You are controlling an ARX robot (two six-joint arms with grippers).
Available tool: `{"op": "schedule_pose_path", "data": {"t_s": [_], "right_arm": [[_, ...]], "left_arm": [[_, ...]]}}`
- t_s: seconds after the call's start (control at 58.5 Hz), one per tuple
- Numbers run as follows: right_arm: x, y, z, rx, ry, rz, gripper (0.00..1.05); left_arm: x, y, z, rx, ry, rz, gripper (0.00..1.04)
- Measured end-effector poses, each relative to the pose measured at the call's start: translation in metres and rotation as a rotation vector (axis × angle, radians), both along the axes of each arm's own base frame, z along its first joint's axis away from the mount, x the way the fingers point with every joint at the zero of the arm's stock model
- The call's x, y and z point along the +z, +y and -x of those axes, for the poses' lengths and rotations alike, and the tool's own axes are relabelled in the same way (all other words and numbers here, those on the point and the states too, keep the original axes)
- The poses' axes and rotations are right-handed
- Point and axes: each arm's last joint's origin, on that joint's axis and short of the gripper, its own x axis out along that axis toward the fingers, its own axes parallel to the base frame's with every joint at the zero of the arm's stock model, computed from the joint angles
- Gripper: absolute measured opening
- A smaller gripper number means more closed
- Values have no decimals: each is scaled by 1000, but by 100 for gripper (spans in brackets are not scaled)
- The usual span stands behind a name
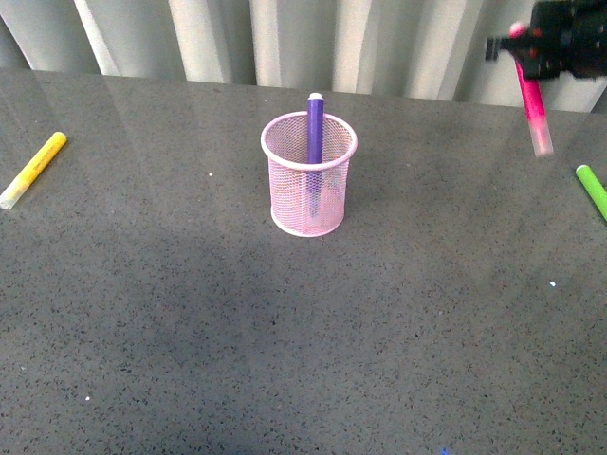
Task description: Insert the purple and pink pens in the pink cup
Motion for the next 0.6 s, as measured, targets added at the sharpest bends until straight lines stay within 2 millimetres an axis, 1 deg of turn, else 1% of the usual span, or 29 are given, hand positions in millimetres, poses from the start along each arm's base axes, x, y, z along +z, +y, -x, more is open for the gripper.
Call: {"op": "schedule_pose_path", "data": {"t_s": [0.017, 0.051, 0.086, 0.205, 0.274, 0.393, 0.496, 0.599], "right_arm": [[3, 3, 1, 9, -13, 3, 12], [13, 15, 5, 61, -86, 6, 12], [19, 24, 8, 98, -127, 6, 12], [27, 60, 19, 204, -246, 37, 12], [26, 85, 26, 261, -321, 58, 12], [19, 117, 35, 305, -395, 47, 12], [10, 135, 41, 319, -418, 17, 12], [1, 145, 41, 311, -425, -17, 12]], "left_arm": [[0, 0, 0, 0, 0, 0, 98], [0, 0, 0, 0, 0, 0, 98], [0, 0, 0, 0, 0, 0, 98], [0, 0, 0, 0, 0, 0, 98], [0, 0, 0, 0, 0, 0, 98], [0, 0, 0, 0, 0, 0, 98], [0, 0, 0, 0, 0, 0, 98], [0, 0, 0, 0, 0, 0, 98]]}}
